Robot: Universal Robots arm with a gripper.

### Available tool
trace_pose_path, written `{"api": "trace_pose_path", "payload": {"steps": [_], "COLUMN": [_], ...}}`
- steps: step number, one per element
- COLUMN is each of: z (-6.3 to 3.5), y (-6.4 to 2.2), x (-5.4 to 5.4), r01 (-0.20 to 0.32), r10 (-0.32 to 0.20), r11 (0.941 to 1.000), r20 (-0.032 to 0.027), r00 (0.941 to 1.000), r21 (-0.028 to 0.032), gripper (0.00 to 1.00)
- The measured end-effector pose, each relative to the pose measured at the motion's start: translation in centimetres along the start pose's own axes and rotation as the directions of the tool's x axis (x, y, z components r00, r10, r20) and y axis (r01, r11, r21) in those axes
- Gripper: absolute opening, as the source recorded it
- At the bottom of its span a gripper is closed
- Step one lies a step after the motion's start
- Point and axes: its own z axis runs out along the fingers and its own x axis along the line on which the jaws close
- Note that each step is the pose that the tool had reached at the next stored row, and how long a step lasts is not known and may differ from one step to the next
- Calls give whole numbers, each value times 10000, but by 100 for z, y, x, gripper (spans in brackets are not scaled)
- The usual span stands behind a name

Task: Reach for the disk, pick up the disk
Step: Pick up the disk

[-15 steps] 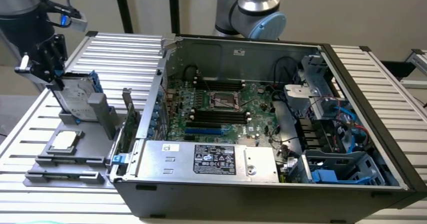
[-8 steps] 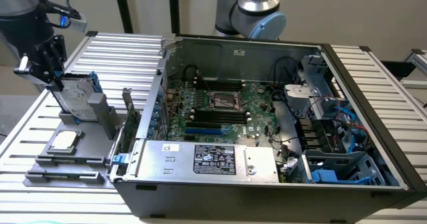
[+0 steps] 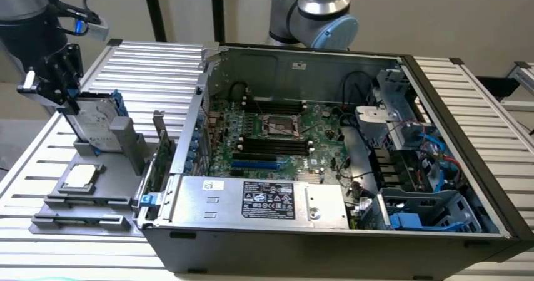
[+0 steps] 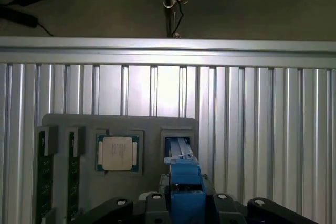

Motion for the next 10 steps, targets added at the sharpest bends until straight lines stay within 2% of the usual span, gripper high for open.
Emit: {"api": "trace_pose_path", "payload": {"steps": [10], "z": [0], "y": [0], "x": [0], "r01": [0], "r10": [0], "r11": [10000], "r20": [6], "r00": [10000], "r21": [3], "gripper": [33]}}
